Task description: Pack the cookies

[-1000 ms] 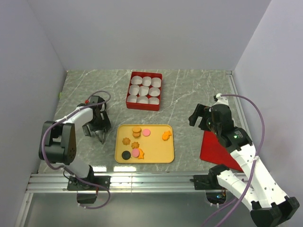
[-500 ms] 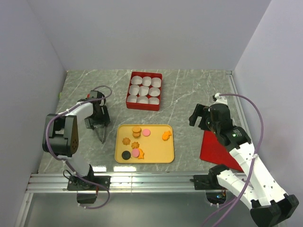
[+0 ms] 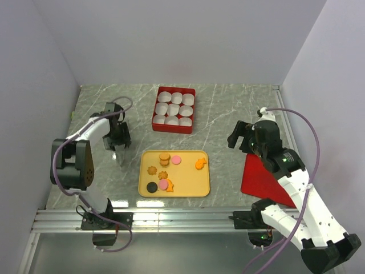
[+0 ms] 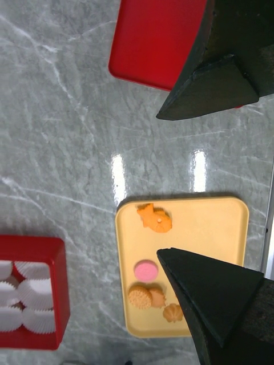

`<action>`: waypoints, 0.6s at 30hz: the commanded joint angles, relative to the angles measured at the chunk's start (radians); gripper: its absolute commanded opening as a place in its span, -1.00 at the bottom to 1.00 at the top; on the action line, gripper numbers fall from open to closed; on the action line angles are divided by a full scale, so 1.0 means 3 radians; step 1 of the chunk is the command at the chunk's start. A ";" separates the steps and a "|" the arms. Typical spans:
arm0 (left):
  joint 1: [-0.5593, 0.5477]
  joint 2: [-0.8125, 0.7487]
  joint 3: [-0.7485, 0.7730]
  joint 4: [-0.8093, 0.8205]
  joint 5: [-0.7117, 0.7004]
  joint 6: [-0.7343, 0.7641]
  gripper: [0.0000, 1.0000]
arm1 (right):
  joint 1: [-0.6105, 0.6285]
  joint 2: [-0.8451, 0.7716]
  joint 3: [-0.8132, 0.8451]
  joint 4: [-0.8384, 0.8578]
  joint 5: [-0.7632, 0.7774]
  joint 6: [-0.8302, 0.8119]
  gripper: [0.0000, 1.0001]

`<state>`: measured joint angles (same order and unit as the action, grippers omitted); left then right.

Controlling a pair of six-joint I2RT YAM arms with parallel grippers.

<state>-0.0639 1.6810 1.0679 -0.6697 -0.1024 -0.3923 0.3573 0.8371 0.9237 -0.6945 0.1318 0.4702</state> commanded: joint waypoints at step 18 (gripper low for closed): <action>-0.0533 -0.0904 0.1164 -0.0999 -0.0073 -0.0318 0.31 | -0.0015 0.0165 0.0434 0.0045 -0.0414 0.0120 1.00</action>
<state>-0.2035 1.4799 1.3502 -0.9226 -0.1108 -0.4610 0.3553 0.8841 1.0107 -0.6952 0.0319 0.4938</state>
